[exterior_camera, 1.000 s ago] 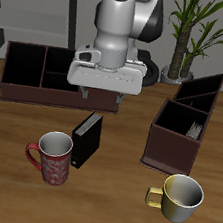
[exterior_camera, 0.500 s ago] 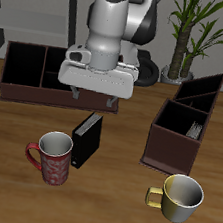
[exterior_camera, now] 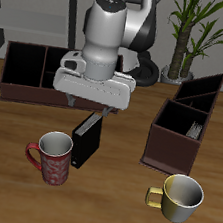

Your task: Place the yellow book into the left desk caddy's right compartment and place the black book into the left desk caddy's back compartment

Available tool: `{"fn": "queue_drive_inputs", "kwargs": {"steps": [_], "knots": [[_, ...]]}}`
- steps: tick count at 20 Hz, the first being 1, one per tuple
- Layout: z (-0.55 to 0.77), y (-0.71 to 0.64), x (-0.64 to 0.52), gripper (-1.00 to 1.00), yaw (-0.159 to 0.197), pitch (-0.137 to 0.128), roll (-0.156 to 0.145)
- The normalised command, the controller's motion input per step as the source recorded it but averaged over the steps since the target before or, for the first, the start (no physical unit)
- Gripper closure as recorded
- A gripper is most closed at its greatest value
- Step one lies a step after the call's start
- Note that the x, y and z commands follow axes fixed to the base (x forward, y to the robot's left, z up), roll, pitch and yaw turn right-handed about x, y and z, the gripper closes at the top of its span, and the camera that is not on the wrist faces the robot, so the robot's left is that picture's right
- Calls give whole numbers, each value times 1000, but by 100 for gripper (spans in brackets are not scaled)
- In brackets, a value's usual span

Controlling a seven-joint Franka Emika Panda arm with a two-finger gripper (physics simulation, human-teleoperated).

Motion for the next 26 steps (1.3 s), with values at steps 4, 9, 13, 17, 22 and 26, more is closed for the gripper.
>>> {"fn": "queue_drive_inputs", "kwargs": {"steps": [4,9,13,17,22,26], "knots": [[-80,-98,84,-100,-17,3,-10],[-207,-119,28,-100,-47,28,-1],[-109,58,-101,-100,-10,-14,12],[-90,-51,13,-100,-48,-13,-2],[-97,-75,7,-100,-34,5,-19],[-90,-40,27,-100,-74,-6,5]]}}
